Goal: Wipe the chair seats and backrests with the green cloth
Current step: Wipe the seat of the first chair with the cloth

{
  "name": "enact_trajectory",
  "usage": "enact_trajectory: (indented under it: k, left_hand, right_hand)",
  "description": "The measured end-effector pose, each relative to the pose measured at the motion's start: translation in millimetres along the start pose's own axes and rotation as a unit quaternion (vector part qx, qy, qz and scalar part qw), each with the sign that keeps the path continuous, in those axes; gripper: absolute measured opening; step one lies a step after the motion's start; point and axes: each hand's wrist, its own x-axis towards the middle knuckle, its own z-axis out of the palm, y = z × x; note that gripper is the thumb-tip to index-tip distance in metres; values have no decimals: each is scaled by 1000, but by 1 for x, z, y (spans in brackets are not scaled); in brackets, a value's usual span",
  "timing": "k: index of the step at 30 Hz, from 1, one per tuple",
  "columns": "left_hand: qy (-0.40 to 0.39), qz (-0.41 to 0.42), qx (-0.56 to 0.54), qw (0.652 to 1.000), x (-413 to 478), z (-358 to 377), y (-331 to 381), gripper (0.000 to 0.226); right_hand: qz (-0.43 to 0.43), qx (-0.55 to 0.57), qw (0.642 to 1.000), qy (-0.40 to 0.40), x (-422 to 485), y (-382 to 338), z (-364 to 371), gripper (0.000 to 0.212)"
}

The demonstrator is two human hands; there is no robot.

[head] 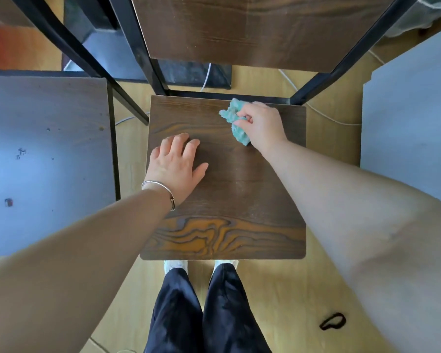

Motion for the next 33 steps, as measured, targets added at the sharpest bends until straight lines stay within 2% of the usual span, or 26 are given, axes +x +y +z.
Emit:
enact_trajectory:
  k: [5, 12, 21, 33]
  left_hand:
    - [-6, 18, 5, 1000, -15, 5, 8, 59]
    - [-34, 35, 13, 999, -59, 22, 20, 59]
    - [-81, 53, 31, 995, -129, 52, 28, 55]
    - [-81, 65, 35, 994, -154, 50, 31, 55]
  right_hand:
    - [-49, -27, 998, -29, -46, 9, 13, 11]
    - [-71, 25, 996, -40, -129, 22, 36, 13]
    - [-78, -4, 991, -110, -233, 34, 59, 11]
    - [-64, 15, 990, -124, -282, 34, 67, 11]
